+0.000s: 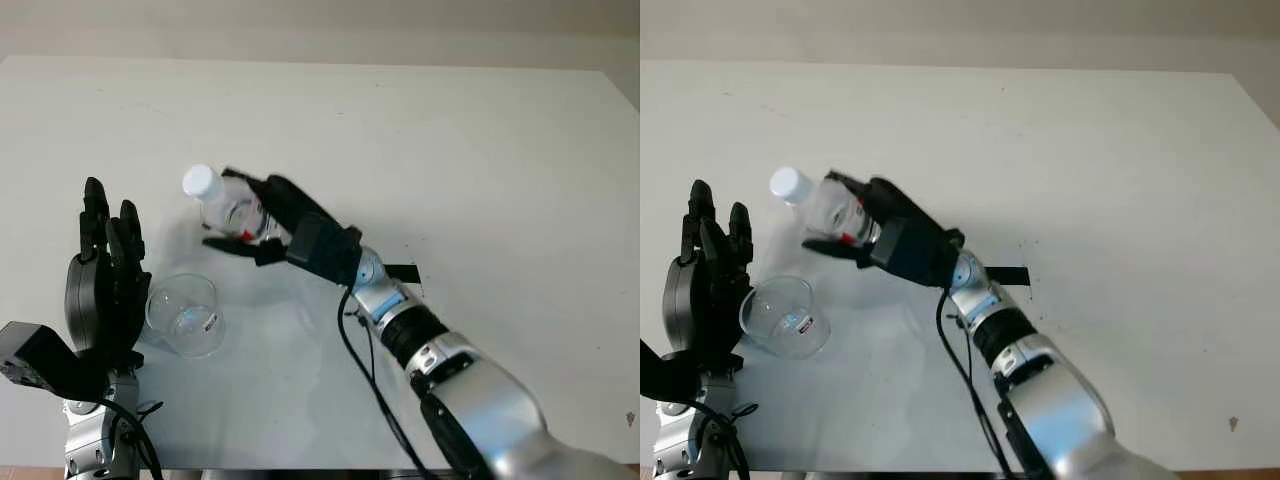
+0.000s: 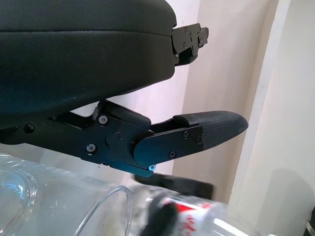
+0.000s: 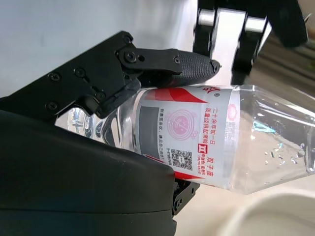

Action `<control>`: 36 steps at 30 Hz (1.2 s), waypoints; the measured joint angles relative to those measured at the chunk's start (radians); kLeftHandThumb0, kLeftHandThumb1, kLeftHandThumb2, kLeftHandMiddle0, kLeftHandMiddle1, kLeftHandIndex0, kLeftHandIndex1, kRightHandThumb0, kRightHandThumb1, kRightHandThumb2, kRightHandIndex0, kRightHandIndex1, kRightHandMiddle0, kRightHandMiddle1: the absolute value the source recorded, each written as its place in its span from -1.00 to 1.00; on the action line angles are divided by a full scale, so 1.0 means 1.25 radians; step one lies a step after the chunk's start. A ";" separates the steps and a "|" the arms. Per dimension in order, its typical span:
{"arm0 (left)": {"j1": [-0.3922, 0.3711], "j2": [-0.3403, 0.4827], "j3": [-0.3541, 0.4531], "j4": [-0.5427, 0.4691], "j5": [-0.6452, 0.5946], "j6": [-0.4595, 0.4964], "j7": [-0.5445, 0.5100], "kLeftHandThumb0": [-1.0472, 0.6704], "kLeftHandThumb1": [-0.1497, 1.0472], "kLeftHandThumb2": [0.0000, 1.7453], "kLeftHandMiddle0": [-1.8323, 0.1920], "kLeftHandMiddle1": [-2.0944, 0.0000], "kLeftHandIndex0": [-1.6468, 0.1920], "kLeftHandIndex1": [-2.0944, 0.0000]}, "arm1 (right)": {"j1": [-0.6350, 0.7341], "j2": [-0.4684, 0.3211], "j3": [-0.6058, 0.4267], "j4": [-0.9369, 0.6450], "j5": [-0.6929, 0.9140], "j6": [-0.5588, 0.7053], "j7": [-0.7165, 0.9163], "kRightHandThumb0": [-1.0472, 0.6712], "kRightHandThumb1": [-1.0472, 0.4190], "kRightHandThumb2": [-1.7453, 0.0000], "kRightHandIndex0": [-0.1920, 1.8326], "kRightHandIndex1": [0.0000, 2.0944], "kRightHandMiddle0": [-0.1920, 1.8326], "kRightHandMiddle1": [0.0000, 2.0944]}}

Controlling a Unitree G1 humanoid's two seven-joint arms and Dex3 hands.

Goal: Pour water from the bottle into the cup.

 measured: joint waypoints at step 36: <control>-0.028 -0.007 -0.007 0.032 0.014 -0.027 0.005 -0.63 1.00 -0.27 0.91 0.95 0.97 0.95 | -0.122 -0.155 0.328 -0.050 -0.570 -0.115 -0.668 -0.15 -0.90 0.59 0.38 1.00 0.03 1.00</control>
